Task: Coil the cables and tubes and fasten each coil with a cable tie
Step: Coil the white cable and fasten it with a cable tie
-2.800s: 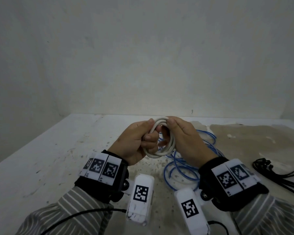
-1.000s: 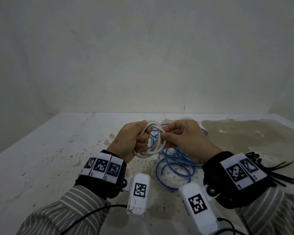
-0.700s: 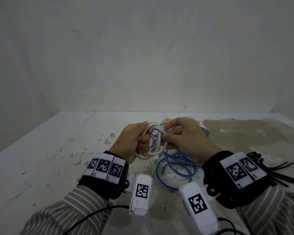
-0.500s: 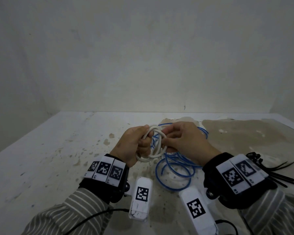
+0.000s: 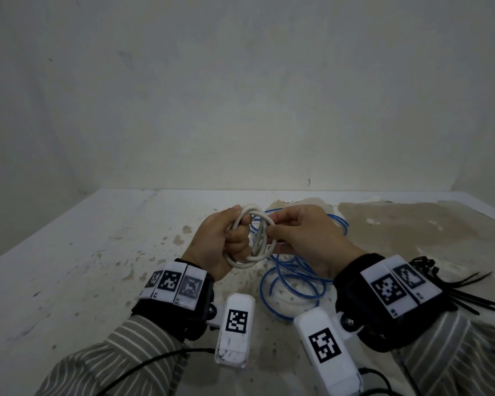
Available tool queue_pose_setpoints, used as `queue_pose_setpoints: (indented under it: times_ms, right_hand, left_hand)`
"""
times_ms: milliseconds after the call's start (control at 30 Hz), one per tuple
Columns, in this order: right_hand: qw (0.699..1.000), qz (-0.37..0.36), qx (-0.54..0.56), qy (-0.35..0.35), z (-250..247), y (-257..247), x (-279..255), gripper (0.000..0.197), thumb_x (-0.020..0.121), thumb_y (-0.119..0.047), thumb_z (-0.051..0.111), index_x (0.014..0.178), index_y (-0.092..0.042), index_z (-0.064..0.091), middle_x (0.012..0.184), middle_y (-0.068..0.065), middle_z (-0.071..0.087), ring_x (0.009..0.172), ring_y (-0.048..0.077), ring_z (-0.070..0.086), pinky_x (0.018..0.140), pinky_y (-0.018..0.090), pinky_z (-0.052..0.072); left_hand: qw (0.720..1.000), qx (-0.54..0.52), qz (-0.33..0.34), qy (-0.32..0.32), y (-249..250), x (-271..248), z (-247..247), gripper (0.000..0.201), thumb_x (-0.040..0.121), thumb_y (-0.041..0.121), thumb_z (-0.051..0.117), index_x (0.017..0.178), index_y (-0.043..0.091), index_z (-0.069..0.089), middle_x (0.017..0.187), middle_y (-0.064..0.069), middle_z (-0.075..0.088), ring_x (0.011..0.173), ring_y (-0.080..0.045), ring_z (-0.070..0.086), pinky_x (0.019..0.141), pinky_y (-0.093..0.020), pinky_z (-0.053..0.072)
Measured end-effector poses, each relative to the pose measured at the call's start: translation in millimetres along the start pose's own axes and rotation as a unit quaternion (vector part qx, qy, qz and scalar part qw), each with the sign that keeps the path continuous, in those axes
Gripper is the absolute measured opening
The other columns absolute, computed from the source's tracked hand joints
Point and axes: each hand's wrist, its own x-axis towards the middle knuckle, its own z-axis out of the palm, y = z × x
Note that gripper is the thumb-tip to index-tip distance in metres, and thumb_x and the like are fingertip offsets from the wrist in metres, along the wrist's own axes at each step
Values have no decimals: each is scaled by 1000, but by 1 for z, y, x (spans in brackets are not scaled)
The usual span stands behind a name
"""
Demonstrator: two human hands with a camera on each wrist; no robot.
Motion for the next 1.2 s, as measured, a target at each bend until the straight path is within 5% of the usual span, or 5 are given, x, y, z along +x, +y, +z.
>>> queue_pose_setpoints:
  times_ms: [333, 733, 867, 1000, 1200]
  right_hand:
    - [999, -7, -34, 12, -2, 0, -2, 20, 76, 5, 69, 93, -1, 62, 80, 14, 66, 63, 19, 65, 66, 36, 59]
    - [982, -64, -159, 75, -2, 1, -1, 11, 69, -4, 77, 71, 0, 66, 81, 14, 67, 69, 28, 64, 70, 41, 55]
    - [974, -74, -201, 73, 0, 3, 4, 18, 72, -7, 73, 57, -12, 63, 67, 12, 66, 62, 16, 60, 75, 40, 55]
    - [974, -69, -197, 84, 1, 3, 4, 12, 73, -10, 72, 63, -5, 66, 73, 18, 69, 71, 34, 67, 71, 50, 57]
    - [974, -95, -204, 43, 3, -2, -1, 14, 80, -5, 63, 77, 6, 70, 80, 10, 67, 104, 0, 50, 88, 26, 45]
  left_hand:
    - [1000, -1, -17, -16, 2, -3, 0, 36, 95, 26, 26, 68, 9, 41, 34, 10, 28, 27, -2, 21, 37, -17, 20]
    - [1000, 14, -19, -16, -2, -1, -1, 38, 92, 22, 25, 59, 11, 40, 33, 8, 26, 27, -4, 18, 44, -25, 11]
    - [1000, 10, -18, -11, -3, -3, -1, 41, 92, 21, 24, 56, 12, 42, 33, 8, 26, 28, -4, 17, 44, -26, 9]
    - [1000, 12, -12, -11, -1, -2, -1, 45, 93, 21, 23, 54, 13, 44, 33, 8, 27, 28, -4, 17, 45, -26, 9]
    - [1000, 6, 3, -3, -1, 0, 1, 47, 91, 20, 23, 49, 16, 45, 32, 9, 27, 27, -4, 17, 43, -23, 10]
